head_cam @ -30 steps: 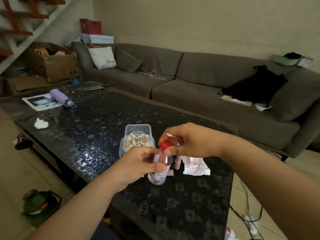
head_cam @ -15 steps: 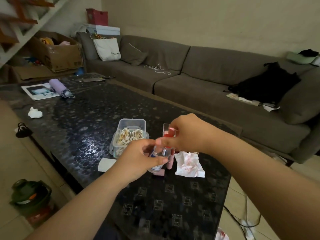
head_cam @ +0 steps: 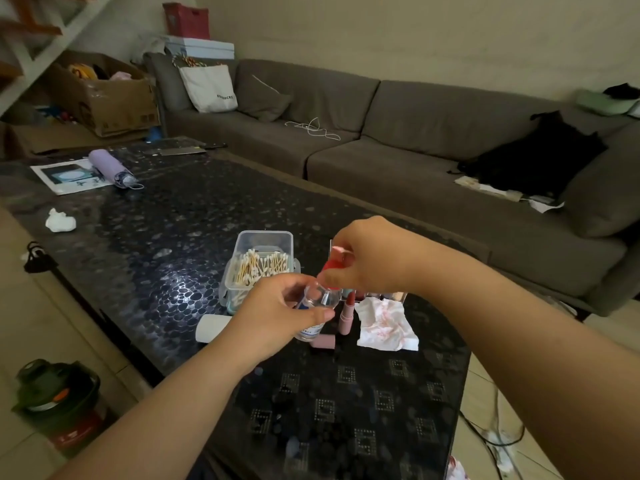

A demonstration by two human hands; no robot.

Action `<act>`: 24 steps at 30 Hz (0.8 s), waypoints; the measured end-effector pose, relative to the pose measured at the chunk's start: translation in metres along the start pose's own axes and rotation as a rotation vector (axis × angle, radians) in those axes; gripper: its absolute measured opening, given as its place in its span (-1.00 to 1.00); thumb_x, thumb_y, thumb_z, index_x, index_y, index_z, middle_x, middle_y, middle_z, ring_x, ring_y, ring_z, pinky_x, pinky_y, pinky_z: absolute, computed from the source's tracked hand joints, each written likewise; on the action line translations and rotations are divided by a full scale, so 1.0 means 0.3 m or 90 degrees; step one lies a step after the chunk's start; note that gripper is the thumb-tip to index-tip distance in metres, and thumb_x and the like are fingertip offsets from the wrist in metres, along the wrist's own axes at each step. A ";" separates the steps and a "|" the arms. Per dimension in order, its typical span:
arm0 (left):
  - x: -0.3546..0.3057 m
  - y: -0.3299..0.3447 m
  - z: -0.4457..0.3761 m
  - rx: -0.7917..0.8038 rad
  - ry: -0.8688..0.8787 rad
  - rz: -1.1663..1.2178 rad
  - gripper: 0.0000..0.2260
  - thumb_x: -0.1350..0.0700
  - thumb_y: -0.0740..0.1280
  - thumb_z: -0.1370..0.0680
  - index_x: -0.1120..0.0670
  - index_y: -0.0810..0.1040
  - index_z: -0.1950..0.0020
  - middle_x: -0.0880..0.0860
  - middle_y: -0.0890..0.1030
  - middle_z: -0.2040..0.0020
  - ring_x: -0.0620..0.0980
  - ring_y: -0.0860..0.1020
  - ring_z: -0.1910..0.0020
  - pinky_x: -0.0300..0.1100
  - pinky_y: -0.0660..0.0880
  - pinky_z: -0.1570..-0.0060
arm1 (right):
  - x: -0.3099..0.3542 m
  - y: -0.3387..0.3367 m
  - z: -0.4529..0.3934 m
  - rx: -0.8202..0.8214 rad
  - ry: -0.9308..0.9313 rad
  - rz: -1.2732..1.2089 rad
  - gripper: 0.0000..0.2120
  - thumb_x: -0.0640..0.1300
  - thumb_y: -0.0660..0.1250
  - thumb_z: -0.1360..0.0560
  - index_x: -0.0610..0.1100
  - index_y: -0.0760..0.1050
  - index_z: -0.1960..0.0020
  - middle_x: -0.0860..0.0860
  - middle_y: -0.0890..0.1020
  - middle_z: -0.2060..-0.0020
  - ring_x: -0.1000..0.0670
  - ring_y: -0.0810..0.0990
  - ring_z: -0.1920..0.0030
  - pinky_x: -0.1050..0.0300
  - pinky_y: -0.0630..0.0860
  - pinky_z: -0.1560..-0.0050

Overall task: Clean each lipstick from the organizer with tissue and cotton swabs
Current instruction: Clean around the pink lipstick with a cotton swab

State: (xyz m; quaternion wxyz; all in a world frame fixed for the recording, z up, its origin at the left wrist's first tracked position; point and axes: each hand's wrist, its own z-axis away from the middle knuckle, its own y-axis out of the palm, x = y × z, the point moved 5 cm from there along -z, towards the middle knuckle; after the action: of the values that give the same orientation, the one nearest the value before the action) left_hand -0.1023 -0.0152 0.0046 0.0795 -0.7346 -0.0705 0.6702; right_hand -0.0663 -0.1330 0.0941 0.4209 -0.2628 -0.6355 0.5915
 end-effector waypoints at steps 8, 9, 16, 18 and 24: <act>0.107 -0.105 -0.030 -0.086 -0.016 0.060 -0.74 0.20 0.51 -0.37 -0.05 0.61 0.01 -0.10 0.68 0.06 -0.15 0.62 0.01 -0.21 0.51 -0.03 | -0.037 -0.017 -0.047 -0.072 0.077 -0.045 -0.69 0.00 0.44 -0.43 0.00 0.53 -0.15 0.06 0.59 -0.03 0.06 0.56 0.03 0.19 0.52 0.04; 0.119 -0.127 -0.030 -0.116 -0.009 0.086 -0.75 0.22 0.51 -0.38 -0.06 0.61 0.04 -0.10 0.68 0.07 -0.14 0.63 0.03 -0.21 0.52 -0.01 | -0.036 0.020 -0.064 -0.051 0.101 -0.015 -0.67 0.00 0.45 -0.42 -0.03 0.53 -0.15 0.03 0.59 -0.02 0.03 0.56 0.03 0.16 0.53 0.06; 0.157 -0.237 -0.040 -0.166 0.004 0.107 -0.78 0.21 0.50 -0.38 -0.06 0.62 0.08 -0.08 0.69 0.07 -0.09 0.65 0.04 -0.08 0.57 0.00 | 0.026 0.349 -0.181 0.073 0.170 0.045 -0.69 -0.02 0.44 -0.44 -0.15 0.51 -0.10 -0.07 0.56 0.04 -0.04 0.56 0.10 0.10 0.52 0.12; 0.170 -0.253 -0.038 -0.171 -0.006 0.111 -0.79 0.22 0.50 -0.38 -0.04 0.62 0.08 -0.06 0.69 0.08 -0.09 0.65 0.04 -0.09 0.57 0.00 | 0.026 0.408 -0.198 0.060 0.181 0.036 -0.68 -0.03 0.45 -0.43 -0.14 0.49 -0.10 -0.07 0.58 0.02 -0.08 0.57 0.05 0.08 0.50 0.11; 0.192 -0.277 -0.040 -0.176 -0.032 0.112 -0.77 0.20 0.52 -0.36 0.00 0.62 0.04 -0.05 0.69 0.09 -0.11 0.65 0.08 -0.19 0.55 0.09 | 0.008 0.498 -0.228 0.056 0.198 -0.002 -0.68 -0.02 0.48 -0.39 -0.14 0.52 -0.04 -0.09 0.59 0.02 -0.13 0.59 0.02 0.06 0.52 0.07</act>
State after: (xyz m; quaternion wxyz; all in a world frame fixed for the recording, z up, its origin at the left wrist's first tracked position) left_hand -0.0847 0.0779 -0.0328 -0.0830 -0.7250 -0.0997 0.6764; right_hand -0.0341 -0.0706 -0.0545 0.5265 -0.3315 -0.5365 0.5701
